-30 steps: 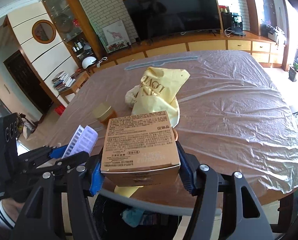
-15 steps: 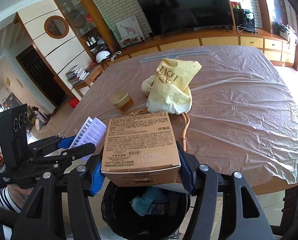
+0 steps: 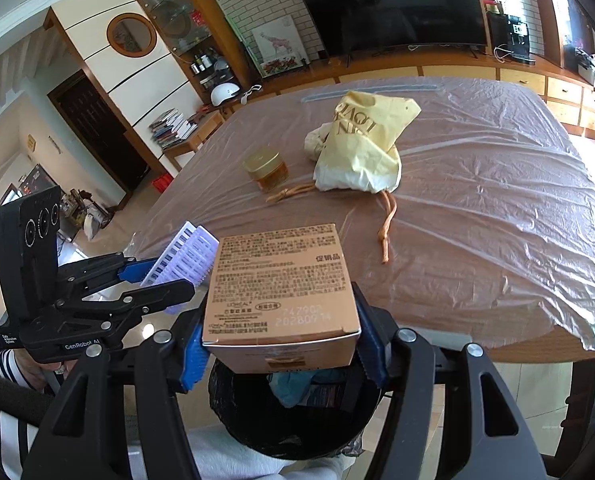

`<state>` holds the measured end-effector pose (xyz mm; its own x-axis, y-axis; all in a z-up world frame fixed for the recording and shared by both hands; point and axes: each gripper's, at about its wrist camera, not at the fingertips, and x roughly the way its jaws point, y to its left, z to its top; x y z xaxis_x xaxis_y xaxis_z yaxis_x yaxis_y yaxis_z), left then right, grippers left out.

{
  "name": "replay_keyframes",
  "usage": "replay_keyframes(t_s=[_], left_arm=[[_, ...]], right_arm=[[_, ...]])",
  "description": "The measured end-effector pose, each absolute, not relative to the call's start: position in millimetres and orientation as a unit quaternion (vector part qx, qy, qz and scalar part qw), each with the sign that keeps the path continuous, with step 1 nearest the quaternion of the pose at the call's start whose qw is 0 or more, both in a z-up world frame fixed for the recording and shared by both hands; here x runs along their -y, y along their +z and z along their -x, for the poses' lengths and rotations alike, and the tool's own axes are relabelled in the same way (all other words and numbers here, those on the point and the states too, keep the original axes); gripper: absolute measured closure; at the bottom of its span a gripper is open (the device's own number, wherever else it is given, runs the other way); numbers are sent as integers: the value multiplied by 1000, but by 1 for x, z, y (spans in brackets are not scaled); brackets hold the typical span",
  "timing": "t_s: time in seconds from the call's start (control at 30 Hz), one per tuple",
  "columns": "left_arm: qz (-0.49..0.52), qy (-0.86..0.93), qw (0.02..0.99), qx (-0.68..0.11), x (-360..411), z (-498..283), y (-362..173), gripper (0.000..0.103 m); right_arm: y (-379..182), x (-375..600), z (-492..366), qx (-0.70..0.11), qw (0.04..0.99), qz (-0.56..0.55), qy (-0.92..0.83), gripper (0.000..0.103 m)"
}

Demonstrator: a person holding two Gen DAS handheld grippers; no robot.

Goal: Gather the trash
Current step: 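Carry the roller with the left tool while the right tool carries the box over the bin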

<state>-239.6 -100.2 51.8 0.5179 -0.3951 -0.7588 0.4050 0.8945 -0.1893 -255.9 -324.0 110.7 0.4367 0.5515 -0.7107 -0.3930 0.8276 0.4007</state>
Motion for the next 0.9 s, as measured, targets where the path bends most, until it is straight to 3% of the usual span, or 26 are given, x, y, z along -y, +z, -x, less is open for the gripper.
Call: replay_keyframes(t_s=[0.9], left_arm=[[-67, -264, 837, -475, 107, 289, 14, 58]], right_arm=[[74, 303, 304, -501, 802, -20, 323, 44]])
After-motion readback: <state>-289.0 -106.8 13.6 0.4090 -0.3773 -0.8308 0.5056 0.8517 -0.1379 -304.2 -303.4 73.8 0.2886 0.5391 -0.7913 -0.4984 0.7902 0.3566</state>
